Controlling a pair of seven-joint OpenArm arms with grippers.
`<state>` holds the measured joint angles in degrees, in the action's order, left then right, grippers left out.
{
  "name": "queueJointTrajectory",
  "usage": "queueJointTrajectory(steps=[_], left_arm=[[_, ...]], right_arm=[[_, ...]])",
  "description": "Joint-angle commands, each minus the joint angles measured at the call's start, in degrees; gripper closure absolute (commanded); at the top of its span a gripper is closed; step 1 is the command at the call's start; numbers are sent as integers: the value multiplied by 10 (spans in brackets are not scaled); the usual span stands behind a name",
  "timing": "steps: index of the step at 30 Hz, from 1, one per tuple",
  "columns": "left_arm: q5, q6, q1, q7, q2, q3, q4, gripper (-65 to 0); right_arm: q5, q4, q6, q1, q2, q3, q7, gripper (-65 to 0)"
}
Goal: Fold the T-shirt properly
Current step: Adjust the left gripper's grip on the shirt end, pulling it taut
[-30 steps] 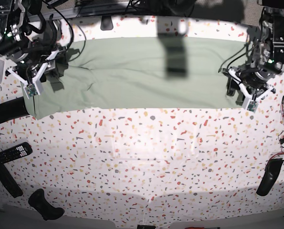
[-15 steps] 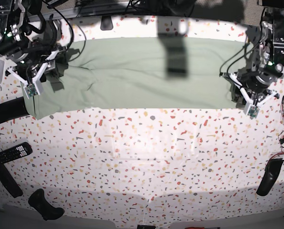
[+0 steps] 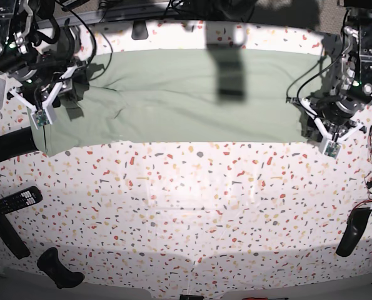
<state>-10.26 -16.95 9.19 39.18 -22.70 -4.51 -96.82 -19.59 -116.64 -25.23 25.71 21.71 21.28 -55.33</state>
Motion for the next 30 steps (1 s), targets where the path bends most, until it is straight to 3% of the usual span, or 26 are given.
queueJointTrajectory(steps=[1, 4, 7, 15, 22, 26, 30], left_arm=[[7, 0, -7, -12, -7, -4, -10, -253], [34, 1, -10, 30, -7, -4, -10, -260], [-5, 9, -17, 76, -7, -4, -10, -260], [11, 27, -21, 43, -19, -4, 9, -260], [-11, 29, -60, 78, -29, -4, 106, -260], [-53, 36, -59, 77, -29, -4, 102, -260], [-42, 37, -59, 70, -29, -4, 91, -260]], right_arm=[[-4, -10, 2, -3, 7, 5, 9, -227], [-4, -10, 2, -3, 7, 5, 6, -227], [-4, -10, 2, -3, 7, 5, 6, -227], [-4, -10, 2, -3, 7, 5, 6, -227], [-4, -10, 2, -3, 7, 5, 0, -227], [-4, -10, 2, -3, 7, 5, 0, -227], [-4, -10, 2, -3, 7, 5, 1, -227]])
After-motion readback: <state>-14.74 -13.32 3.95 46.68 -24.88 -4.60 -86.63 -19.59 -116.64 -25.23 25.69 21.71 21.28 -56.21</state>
